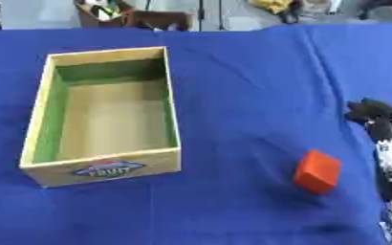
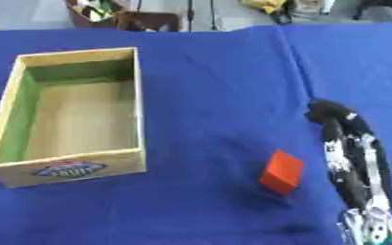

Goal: Pick up objects on the table and place them in the box.

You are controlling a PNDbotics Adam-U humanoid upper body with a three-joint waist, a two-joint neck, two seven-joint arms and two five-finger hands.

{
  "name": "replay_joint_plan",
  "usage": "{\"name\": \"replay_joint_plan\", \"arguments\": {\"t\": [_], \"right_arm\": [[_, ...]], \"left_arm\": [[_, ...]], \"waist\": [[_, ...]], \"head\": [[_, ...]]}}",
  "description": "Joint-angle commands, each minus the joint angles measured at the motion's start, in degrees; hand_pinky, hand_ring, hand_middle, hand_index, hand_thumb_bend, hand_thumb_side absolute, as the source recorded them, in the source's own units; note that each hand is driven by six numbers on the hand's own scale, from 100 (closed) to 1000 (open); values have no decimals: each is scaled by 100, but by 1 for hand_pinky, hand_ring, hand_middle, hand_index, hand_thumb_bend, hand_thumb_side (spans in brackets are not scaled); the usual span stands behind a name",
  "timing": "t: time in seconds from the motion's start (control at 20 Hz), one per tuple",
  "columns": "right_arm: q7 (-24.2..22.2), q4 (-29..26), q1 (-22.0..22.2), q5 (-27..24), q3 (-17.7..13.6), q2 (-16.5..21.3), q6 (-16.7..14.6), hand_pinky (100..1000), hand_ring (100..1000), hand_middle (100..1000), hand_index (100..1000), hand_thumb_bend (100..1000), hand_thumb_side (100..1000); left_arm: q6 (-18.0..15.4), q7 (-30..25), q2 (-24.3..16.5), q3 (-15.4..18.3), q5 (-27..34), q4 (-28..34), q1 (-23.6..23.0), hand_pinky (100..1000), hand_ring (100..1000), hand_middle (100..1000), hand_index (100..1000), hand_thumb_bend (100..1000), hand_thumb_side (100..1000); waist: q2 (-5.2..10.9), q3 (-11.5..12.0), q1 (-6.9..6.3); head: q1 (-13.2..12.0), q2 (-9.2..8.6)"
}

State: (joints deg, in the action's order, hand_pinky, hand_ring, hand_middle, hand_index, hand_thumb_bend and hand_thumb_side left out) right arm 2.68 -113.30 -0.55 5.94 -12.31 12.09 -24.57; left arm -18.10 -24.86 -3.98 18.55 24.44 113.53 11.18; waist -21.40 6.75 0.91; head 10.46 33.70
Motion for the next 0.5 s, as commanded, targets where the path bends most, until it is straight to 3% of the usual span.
{"name": "replay_joint_plan", "arguments": {"t": [0.05, 0.3, 0.5], "right_arm": [[82, -129, 57, 928, -181, 373, -192, 770, 816, 633, 828, 145, 1000], [371, -129, 245, 3545, -278, 948, -654, 781, 815, 696, 856, 437, 1000], [594, -129, 358, 5067, -117, 1195, -574, 814, 847, 768, 903, 501, 1000]], "left_arm": [[0, 23, -103, 62, -42, 106, 9, 296, 344, 432, 516, 100, 984], [4, 38, -149, 74, -76, 106, -23, 296, 344, 432, 516, 100, 985], [7, 46, -178, 75, -95, 106, -45, 295, 344, 433, 516, 100, 985]], "waist": [[130, -26, 10], [165, -104, 50], [185, -146, 71]], "head": [[-25, 15], [-77, 62], [-89, 81]]}}
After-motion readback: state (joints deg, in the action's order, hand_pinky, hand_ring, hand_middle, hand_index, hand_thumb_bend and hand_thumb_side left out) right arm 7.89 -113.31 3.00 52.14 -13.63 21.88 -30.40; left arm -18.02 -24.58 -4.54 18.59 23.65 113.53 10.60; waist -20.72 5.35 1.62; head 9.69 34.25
